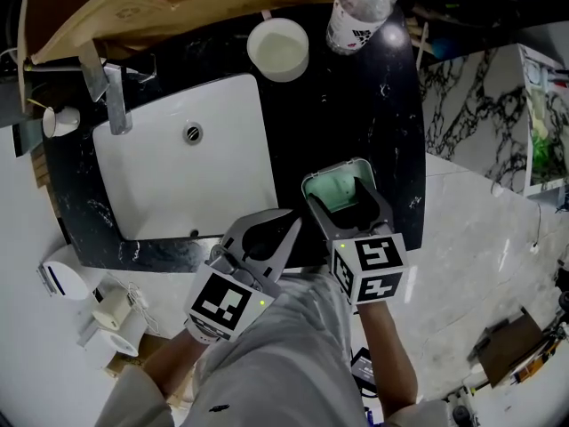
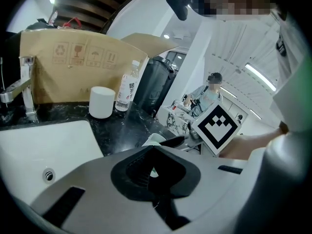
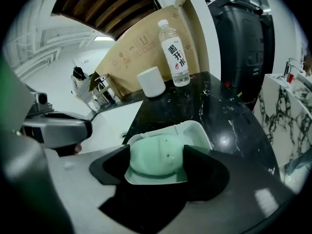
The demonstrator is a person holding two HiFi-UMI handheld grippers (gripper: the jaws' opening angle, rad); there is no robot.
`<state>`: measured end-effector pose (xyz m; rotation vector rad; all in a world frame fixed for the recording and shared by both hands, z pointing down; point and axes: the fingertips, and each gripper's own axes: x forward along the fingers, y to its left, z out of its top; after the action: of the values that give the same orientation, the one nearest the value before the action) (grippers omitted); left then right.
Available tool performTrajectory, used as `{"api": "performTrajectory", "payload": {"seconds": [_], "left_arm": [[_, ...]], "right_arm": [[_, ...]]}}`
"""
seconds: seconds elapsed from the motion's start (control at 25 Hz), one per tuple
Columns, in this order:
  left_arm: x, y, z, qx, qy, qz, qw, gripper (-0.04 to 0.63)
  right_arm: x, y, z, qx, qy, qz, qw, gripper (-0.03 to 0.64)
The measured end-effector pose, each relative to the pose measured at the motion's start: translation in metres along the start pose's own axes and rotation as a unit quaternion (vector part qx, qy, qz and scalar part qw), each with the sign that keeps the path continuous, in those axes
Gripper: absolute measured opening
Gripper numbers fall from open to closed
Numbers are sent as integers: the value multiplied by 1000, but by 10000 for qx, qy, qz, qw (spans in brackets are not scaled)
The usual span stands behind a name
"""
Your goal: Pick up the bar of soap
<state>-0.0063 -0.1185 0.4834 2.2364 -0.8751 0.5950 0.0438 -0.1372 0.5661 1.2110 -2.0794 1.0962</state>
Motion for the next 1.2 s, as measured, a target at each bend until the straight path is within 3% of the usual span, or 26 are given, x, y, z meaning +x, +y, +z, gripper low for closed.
{"api": "performTrajectory", "payload": {"seconds": [0.24, 0.32, 0.36, 0.56, 0.88, 1.0, 1.2], "left_arm": [[-3, 8, -1, -78, 2, 39, 10000, 6], [-4, 10, -2, -98, -2, 40, 9999, 6], [-4, 10, -3, -106, -2, 39, 9999, 6], [-5, 9, -5, -51, -35, 6, 10000, 6], [1, 29, -21, -8, 216, 230, 9995, 6], [4, 39, -31, -235, 353, 283, 9987, 6], [5, 50, -44, -251, 633, 428, 9968, 6]], "right_arm": [[-4, -2, 4, 63, -29, -164, 9998, 342], [-11, -4, 10, 42, -211, -258, 9994, 276], [-14, -5, 13, 43, -283, -273, 9992, 188], [-20, -1, 19, 357, -361, 33, 9987, 140], [-21, 25, 18, 463, -310, 514, 9971, 129], [-19, 30, 18, 406, -253, 564, 9973, 129], [-19, 34, 20, 92, -247, 416, 9988, 129]]}}
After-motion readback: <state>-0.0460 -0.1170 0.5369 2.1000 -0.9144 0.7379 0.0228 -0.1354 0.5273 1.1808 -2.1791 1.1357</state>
